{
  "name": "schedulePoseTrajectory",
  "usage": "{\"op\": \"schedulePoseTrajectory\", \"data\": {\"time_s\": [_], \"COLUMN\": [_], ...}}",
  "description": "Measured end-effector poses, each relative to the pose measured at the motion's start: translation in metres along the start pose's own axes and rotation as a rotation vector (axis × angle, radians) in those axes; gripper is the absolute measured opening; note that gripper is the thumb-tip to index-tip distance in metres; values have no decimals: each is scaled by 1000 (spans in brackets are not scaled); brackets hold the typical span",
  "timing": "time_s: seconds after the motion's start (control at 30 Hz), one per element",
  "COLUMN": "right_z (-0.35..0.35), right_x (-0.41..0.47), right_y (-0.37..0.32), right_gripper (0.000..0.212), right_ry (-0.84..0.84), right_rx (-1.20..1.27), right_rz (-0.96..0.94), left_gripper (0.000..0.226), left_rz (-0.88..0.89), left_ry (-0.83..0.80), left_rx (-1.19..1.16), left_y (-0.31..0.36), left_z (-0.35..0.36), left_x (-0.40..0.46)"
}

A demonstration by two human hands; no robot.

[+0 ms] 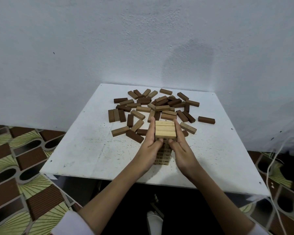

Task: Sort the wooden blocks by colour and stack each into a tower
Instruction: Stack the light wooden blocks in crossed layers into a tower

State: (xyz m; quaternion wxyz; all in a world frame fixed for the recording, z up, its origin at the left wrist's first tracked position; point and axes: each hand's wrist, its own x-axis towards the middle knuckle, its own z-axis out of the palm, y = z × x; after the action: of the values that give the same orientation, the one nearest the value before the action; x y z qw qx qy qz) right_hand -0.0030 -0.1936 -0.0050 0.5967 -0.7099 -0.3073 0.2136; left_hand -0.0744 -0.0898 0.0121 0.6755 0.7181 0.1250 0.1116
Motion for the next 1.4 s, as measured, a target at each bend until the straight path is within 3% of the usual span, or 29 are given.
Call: {"op": "schedulePoseTrajectory", "data": {"time_s": [1.4], "right_z": [3], "right_x": [-3], "right_y": [-8], "right_gripper": [56], "right_ry": [23], "right_rx": [15], "right_rz": [24], "left_gripper": [62], "left_rz": [-5], "left_ry": [-11], "left_rx": [-20], "left_y": [-1], "left_z": [1], "left_x": [1]}}
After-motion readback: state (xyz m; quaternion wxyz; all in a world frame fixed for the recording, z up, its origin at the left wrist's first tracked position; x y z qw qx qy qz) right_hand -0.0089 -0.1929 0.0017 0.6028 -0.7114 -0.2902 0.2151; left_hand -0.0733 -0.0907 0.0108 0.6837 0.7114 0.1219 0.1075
